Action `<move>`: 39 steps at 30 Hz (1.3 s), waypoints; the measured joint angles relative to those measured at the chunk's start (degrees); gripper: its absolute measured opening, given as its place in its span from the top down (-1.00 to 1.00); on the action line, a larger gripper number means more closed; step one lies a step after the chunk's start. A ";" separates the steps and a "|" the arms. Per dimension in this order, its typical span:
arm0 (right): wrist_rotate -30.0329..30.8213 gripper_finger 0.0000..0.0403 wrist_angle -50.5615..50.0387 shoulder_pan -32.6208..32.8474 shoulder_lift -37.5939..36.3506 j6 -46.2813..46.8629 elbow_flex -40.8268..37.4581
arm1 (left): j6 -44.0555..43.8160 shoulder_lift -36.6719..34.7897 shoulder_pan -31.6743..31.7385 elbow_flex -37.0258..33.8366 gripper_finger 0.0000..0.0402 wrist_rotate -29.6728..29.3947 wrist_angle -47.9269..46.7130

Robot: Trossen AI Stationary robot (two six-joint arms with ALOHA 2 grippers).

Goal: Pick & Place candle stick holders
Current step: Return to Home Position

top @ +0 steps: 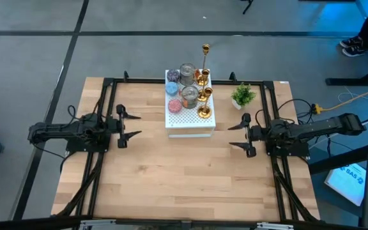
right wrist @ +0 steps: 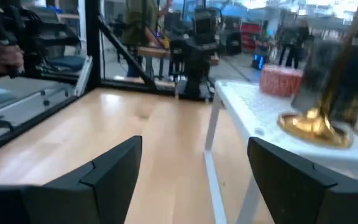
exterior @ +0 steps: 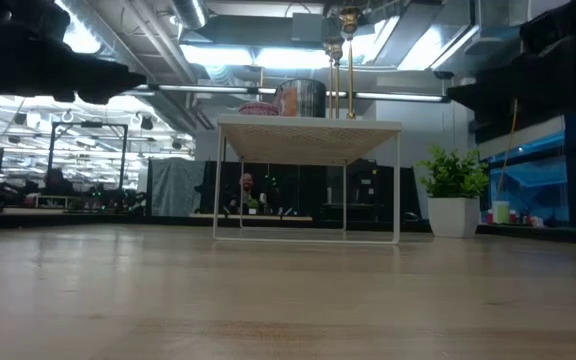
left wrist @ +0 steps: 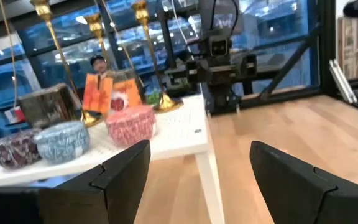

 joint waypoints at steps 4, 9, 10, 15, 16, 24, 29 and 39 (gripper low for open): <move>4.31 -0.47 -2.32 0.00 0.00 0.43 0.00 | -0.07 0.01 0.00 0.00 -0.37 -1.14 -1.29; 7.76 -0.48 -0.90 -0.16 -0.85 0.26 0.00 | -1.22 0.01 0.00 0.00 -0.37 -1.54 -1.37; 7.78 -0.48 -1.89 -0.35 -1.85 0.40 -0.02 | -1.22 0.01 0.00 0.00 -0.37 -1.57 -1.37; 3.05 -0.48 -12.85 -1.17 -11.51 0.38 -0.01 | -1.39 0.01 0.00 0.02 -0.37 -1.61 -2.48; 0.48 -0.48 -15.21 -1.31 -13.96 0.27 -0.01 | -1.54 0.01 0.00 0.15 -0.37 -1.60 -2.80; -1.28 -0.48 -28.98 -2.45 -28.26 -2.59 1.23 | -1.80 0.01 0.00 0.26 -0.37 -1.82 -3.12; 2.69 -0.48 -37.28 -2.56 -28.24 -4.20 5.09 | -2.23 0.06 0.00 0.28 -0.37 -1.87 -3.19; 6.03 -0.48 -25.02 -2.72 -27.63 -6.73 0.03 | -2.24 0.25 0.00 0.28 -0.37 -1.78 -3.27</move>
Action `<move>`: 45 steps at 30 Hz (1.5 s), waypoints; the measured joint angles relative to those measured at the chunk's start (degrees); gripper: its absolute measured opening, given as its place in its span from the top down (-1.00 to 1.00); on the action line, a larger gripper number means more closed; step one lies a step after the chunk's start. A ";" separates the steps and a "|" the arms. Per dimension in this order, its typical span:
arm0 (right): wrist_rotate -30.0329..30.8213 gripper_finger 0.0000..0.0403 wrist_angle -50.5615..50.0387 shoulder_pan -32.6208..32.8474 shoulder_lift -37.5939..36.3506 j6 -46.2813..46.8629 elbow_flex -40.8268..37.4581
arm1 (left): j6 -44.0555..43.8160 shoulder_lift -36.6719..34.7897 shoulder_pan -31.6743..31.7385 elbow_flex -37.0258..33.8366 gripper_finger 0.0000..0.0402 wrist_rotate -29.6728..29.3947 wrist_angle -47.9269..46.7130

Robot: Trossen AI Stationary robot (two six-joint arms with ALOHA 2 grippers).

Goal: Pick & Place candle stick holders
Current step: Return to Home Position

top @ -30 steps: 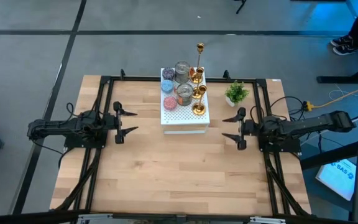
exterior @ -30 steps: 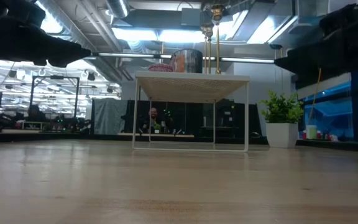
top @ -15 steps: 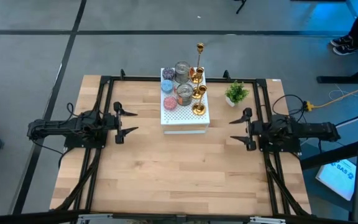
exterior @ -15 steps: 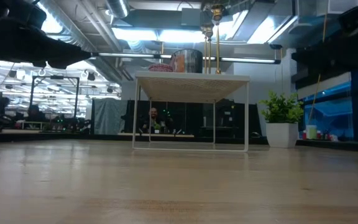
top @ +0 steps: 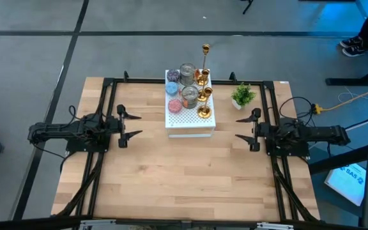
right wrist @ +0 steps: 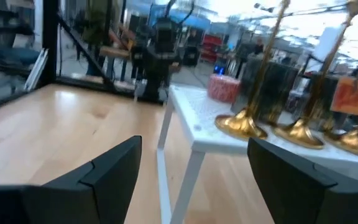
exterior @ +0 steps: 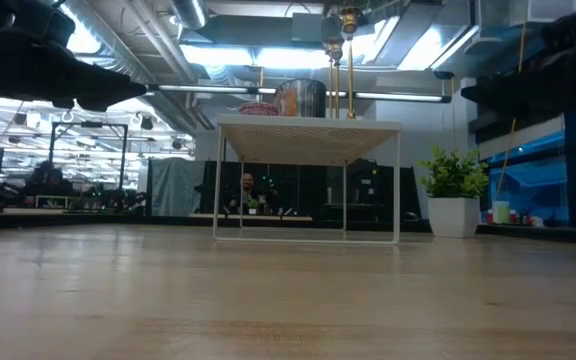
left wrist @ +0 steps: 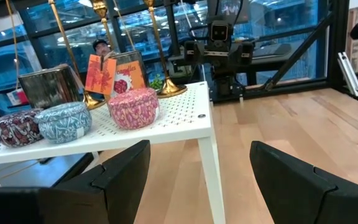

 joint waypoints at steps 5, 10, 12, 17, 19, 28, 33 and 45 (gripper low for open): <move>-1.29 -0.48 0.00 -0.36 1.05 0.15 -0.14 | 0.02 0.86 -0.02 0.02 -0.37 0.20 -0.07; -2.60 -0.48 -0.16 -0.34 3.51 -0.79 -0.14 | 0.02 2.54 -0.02 0.02 -0.37 0.19 -0.09; -2.81 -0.48 -0.24 -0.34 4.47 -0.70 -0.14 | 0.02 3.40 -0.02 0.02 -0.37 0.19 -0.09; -2.82 -0.48 -0.09 -0.33 6.25 0.95 -0.14 | 0.00 3.92 -0.02 0.02 -0.37 0.19 0.02; -2.80 -0.48 -0.18 -0.34 6.59 0.87 -0.14 | 0.02 3.94 -0.02 0.02 -0.37 0.19 0.04; -2.79 -0.48 -0.13 -0.34 6.82 0.69 -0.14 | 0.02 3.94 -0.02 0.02 -0.37 0.18 0.09; -2.78 -0.48 -0.11 -0.33 6.82 0.69 -0.14 | 0.02 3.94 -0.02 0.02 -0.37 0.19 0.11; -2.77 -0.47 -0.11 -0.34 6.82 0.67 -0.14 | 0.02 3.94 -0.02 0.02 -0.37 0.19 0.15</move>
